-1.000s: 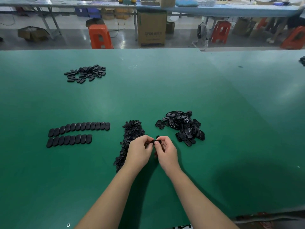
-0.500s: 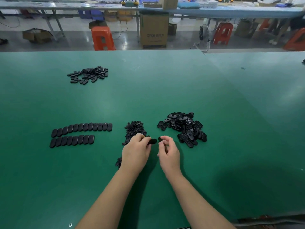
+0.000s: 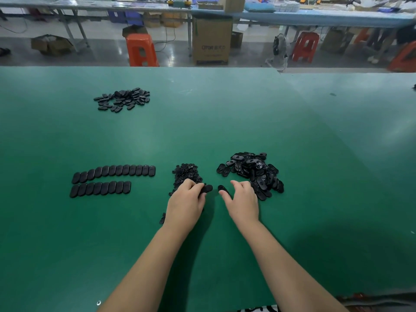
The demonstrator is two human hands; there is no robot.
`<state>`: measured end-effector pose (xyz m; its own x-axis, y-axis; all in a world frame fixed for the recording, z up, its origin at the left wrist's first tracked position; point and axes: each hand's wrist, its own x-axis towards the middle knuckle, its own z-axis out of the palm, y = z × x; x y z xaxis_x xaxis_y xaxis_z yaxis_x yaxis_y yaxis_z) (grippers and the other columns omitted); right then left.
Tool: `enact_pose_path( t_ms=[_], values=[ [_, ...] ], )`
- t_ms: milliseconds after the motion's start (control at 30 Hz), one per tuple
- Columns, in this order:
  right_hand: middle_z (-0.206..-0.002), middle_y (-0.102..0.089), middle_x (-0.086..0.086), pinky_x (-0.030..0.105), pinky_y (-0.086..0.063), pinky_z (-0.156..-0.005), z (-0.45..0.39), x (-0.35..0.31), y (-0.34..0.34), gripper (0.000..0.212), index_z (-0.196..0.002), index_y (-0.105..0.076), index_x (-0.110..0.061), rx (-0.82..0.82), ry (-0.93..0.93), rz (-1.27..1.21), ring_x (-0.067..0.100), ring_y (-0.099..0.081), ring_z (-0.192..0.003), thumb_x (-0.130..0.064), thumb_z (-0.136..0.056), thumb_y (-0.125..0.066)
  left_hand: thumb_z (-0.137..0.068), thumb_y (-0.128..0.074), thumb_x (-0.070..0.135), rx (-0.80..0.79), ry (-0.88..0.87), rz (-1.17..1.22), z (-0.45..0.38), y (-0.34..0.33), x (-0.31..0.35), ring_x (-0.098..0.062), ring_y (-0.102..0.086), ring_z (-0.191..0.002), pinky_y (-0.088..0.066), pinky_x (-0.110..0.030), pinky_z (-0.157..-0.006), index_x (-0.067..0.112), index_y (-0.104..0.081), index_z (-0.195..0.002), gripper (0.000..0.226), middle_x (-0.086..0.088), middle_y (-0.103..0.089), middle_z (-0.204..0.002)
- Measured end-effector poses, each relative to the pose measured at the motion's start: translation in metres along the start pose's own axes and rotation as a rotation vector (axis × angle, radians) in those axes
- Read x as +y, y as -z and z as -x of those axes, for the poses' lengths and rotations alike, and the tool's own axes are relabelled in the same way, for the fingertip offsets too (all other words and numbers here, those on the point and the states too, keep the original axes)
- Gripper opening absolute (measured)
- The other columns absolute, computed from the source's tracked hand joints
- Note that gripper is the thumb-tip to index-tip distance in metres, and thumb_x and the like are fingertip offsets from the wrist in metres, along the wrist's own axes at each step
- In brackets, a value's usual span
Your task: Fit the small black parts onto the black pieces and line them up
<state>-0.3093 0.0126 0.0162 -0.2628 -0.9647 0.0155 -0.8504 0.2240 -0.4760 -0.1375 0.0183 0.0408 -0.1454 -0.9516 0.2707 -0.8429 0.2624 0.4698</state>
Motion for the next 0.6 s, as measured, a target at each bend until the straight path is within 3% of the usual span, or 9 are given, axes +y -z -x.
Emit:
enact_pose_path(
  t_ms=[133, 333, 400, 500, 600],
  values=[
    [-0.123, -0.059, 0.002, 0.035, -0.046, -0.095, -0.014, -0.008, 0.006, 0.033, -0.128, -0.063, -0.023, -0.107, 0.012, 0.082, 0.022, -0.056, -0.116, -0.040, -0.099, -0.061, -0.097, -0.062, 0.026, -0.006, 0.010, 0.033, 0.002, -0.002, 0.002, -0.025, -0.061, -0.082, -0.048, -0.033, -0.066, 0.013, -0.069, -0.116, 0.025, -0.001, -0.059, -0.103],
    [-0.101, -0.066, -0.007, 0.030, -0.047, -0.075, -0.025, -0.015, 0.015, 0.012, -0.106, -0.063, -0.026, -0.209, -0.052, -0.006, 0.019, -0.064, -0.098, -0.029, -0.095, -0.067, -0.095, -0.064, 0.025, -0.002, 0.014, 0.065, 0.003, -0.002, 0.000, -0.024, -0.060, -0.078, -0.050, -0.034, -0.064, 0.012, -0.070, -0.112, 0.022, 0.000, -0.059, -0.099],
    [-0.090, -0.067, -0.008, 0.029, -0.048, -0.073, -0.026, -0.012, 0.018, 0.006, -0.098, -0.065, -0.025, -0.248, -0.064, -0.135, 0.016, -0.064, -0.087, -0.026, -0.093, -0.069, -0.093, -0.067, 0.022, 0.021, -0.010, 0.094, 0.003, -0.001, -0.001, -0.022, -0.061, -0.080, -0.051, -0.033, -0.064, 0.014, -0.071, -0.112, 0.021, 0.001, -0.060, -0.101],
    [-0.078, -0.071, 0.002, 0.031, -0.054, -0.065, -0.023, -0.012, 0.025, 0.003, -0.096, -0.071, -0.014, -0.322, -0.117, -0.532, 0.014, -0.065, -0.065, -0.014, -0.094, -0.070, -0.090, -0.071, 0.018, 0.052, -0.086, 0.138, 0.004, -0.002, -0.001, -0.018, -0.064, -0.089, -0.055, -0.031, -0.069, 0.015, -0.073, -0.112, 0.023, 0.002, -0.064, -0.109],
    [-0.075, -0.072, 0.008, 0.026, -0.056, -0.060, -0.017, -0.017, 0.033, 0.009, -0.097, -0.071, -0.006, -0.437, -0.122, -0.836, 0.016, -0.067, -0.061, -0.002, -0.097, -0.063, -0.090, -0.070, 0.016, 0.042, -0.133, 0.145, 0.003, -0.001, 0.000, -0.017, -0.064, -0.098, -0.056, -0.032, -0.076, 0.016, -0.072, -0.116, 0.026, 0.003, -0.066, -0.114]
  ],
)
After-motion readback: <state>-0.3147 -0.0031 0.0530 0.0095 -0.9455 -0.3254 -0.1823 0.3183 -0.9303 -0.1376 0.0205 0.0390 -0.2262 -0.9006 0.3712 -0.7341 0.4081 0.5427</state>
